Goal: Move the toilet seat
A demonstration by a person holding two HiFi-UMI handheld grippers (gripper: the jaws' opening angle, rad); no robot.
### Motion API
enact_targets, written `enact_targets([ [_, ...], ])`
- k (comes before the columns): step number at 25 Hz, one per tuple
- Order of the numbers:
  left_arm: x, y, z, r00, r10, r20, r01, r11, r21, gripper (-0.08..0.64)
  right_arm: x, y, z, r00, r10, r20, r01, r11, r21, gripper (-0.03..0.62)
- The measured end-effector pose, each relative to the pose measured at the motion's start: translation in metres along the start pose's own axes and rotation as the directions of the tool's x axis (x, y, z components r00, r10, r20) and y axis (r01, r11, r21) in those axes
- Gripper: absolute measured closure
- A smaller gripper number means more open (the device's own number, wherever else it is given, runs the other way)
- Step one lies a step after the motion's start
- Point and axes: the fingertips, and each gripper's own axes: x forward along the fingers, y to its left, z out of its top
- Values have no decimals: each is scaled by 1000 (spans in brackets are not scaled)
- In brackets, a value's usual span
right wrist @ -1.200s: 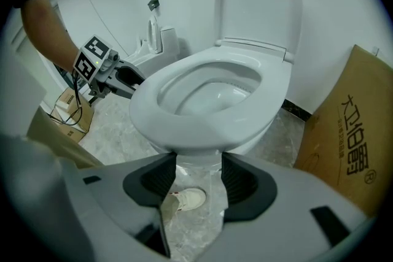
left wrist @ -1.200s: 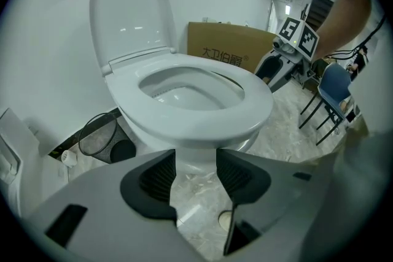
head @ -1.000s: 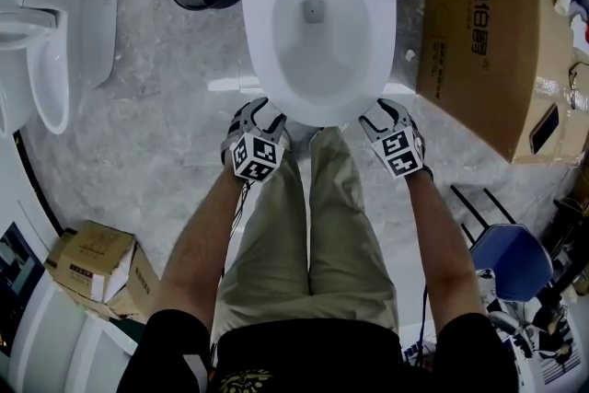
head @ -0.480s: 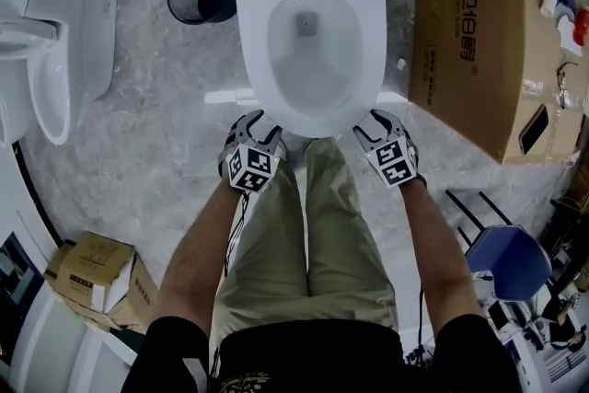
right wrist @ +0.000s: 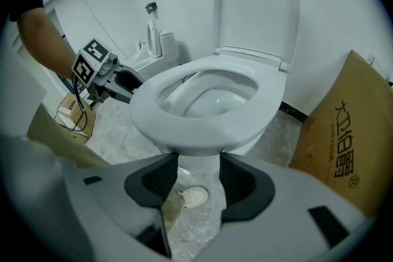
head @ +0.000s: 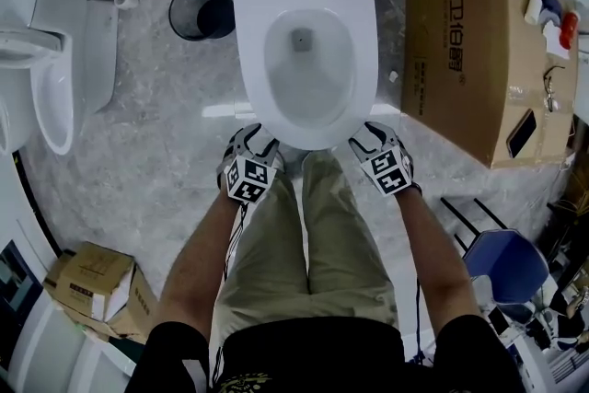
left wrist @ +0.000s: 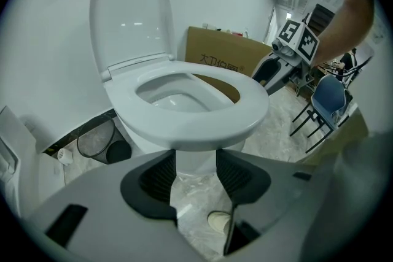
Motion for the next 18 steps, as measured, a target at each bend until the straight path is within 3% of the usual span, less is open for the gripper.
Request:
enact_targets([
  [18,-35,5,30,999,22,40,-21,999,-32,345,-40,2,30,1000,3,20,-3,1000,16,365],
])
